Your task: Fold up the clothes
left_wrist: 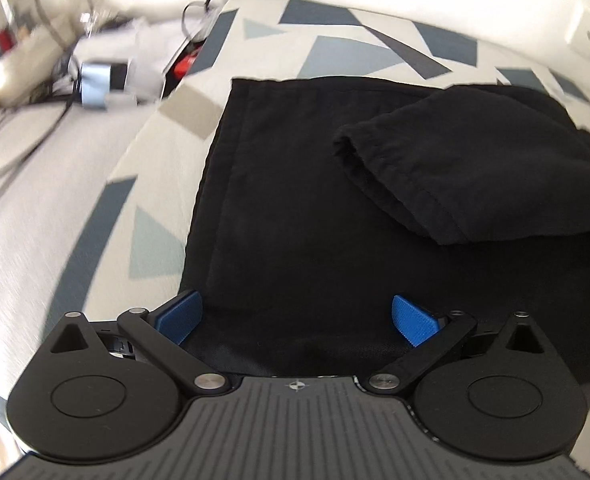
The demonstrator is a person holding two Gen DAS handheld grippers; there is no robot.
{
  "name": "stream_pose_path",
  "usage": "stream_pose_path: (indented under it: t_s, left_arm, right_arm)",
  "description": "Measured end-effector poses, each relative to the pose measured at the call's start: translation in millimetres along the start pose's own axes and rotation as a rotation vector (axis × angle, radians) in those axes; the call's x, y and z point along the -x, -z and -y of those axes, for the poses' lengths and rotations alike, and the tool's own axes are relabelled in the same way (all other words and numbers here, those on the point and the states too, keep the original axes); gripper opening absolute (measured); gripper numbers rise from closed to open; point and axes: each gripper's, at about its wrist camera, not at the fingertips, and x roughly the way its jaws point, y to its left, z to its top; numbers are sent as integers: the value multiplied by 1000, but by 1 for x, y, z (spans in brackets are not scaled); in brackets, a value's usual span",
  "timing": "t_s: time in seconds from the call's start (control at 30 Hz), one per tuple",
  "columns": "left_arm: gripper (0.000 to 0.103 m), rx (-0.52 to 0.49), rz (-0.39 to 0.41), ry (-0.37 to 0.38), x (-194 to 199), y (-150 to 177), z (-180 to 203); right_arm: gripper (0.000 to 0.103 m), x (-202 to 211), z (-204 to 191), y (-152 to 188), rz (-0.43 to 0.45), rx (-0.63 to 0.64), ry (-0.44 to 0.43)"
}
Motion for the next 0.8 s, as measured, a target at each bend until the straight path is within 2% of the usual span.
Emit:
stream_pose_path:
  t_s: [0.13, 0.23, 0.37, 0.57, 0.67, 0.73, 0.8]
  left_arm:
    - [103, -14, 27, 5, 1, 4, 1]
    - [103, -8, 32, 11, 1, 4, 0]
    - [103, -6, 31, 18, 1, 4, -1]
    - [103, -17, 53, 30, 2, 8, -2]
    - [103, -18, 52, 37, 2, 8, -4]
    - [103, -18, 48, 38, 1, 7, -4]
    - [103, -19, 47, 39, 1, 7, -4]
  right_arm:
    - [51, -1, -12, 0, 5, 30, -60]
    - [50, -5, -22, -3, 13, 43, -93]
    - [49, -11, -23, -14, 11, -9, -116]
    - [49, 10, -36, -20, 101, 48, -139]
    - [50, 3, -38, -15, 53, 46, -203]
    - [50, -10, -37, -9, 17, 32, -205]
    - [49, -24, -32, -6, 17, 20, -170]
